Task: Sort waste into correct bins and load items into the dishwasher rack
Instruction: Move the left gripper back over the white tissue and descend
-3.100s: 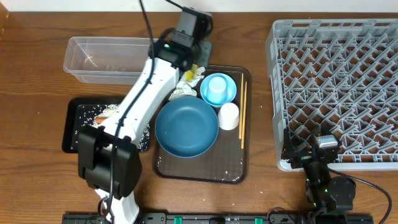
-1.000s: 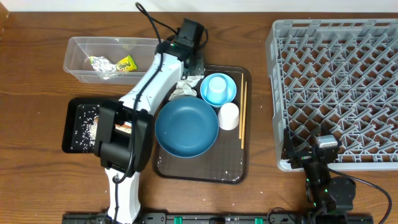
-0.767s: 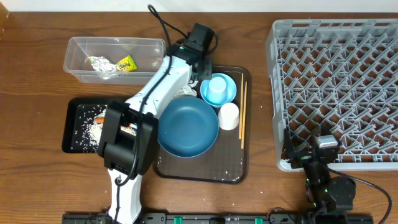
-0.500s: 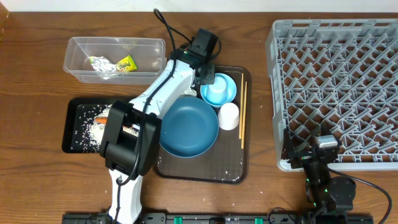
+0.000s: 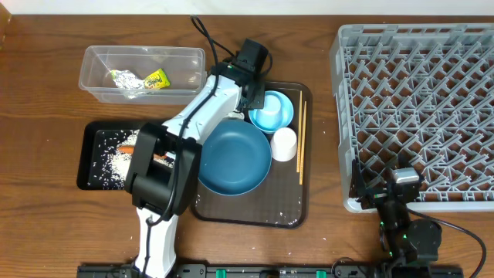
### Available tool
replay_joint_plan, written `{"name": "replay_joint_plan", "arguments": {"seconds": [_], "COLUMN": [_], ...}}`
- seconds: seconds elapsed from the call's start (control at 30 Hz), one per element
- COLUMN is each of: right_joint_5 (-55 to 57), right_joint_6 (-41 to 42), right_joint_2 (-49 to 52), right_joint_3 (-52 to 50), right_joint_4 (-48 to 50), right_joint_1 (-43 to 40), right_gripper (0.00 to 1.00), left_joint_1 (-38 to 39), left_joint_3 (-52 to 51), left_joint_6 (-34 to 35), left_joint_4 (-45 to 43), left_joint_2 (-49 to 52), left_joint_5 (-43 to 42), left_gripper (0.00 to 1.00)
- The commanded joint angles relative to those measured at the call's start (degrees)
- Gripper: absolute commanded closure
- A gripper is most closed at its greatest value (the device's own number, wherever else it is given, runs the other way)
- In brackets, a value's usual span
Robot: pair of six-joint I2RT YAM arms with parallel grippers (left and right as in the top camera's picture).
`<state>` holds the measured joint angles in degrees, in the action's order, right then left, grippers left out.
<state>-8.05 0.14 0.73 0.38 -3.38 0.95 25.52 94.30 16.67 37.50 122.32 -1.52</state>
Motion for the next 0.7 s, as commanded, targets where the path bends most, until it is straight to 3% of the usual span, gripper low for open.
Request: {"name": "replay_joint_plan", "arguments": {"seconds": [0.0, 0.53, 0.67], "right_joint_5": [0.1, 0.1, 0.1], "right_joint_6": [-0.7, -0.7, -0.7], "right_joint_2": [-0.1, -0.1, -0.1], "right_joint_3": [0.0, 0.0, 0.0], "right_joint_4": [-0.2, -0.2, -0.2], "right_joint_1": [-0.7, -0.7, -0.7], "right_gripper": [0.01, 0.01, 0.01], "left_joint_1": [0.0, 5.4, 6.1], "left_joint_3": [-0.4, -0.4, -0.4], "left_joint_6": [-0.1, -0.4, -0.3], "left_joint_4": [0.4, 2.0, 2.1], "left_joint_2": [2.1, -1.0, -1.4], "left_joint_5": [-3.3, -3.4, -0.1], "left_gripper": [0.94, 0.94, 0.94]}}
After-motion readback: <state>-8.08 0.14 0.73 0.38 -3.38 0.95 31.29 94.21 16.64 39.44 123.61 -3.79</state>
